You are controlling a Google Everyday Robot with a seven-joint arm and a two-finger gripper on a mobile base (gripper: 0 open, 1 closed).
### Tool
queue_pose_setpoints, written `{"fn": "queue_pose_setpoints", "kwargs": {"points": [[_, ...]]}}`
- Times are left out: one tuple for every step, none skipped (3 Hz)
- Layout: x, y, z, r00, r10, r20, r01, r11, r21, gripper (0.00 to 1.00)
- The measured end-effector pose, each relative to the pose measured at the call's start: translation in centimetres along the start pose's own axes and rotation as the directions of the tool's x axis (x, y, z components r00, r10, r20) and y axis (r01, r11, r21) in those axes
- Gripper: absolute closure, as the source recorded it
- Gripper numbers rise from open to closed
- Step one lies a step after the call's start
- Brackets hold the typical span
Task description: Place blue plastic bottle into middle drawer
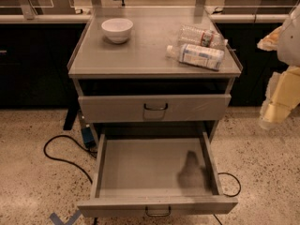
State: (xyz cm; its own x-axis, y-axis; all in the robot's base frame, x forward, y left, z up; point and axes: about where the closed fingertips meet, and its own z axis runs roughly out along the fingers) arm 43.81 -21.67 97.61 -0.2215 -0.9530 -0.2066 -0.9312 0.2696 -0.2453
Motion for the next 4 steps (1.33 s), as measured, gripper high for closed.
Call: {"fn": "queue_pose_setpoints", "kwargs": {"points": [[0.0,0.0,0.0,1.000,0.000,0.000,0.000,1.0000,0.000,0.00],[-1.9,-3.0,1.4,0.996,-0.090,0.027,0.090,0.9955,0.032,0.00],[-5.3,-8.1,4.9,0.981,-0.171,0.093,0.171,0.9853,0.003,0.00],[-9.6,-12.7,9.5,0.968,-0.209,0.143,0.221,0.9724,-0.075,0.00]]}}
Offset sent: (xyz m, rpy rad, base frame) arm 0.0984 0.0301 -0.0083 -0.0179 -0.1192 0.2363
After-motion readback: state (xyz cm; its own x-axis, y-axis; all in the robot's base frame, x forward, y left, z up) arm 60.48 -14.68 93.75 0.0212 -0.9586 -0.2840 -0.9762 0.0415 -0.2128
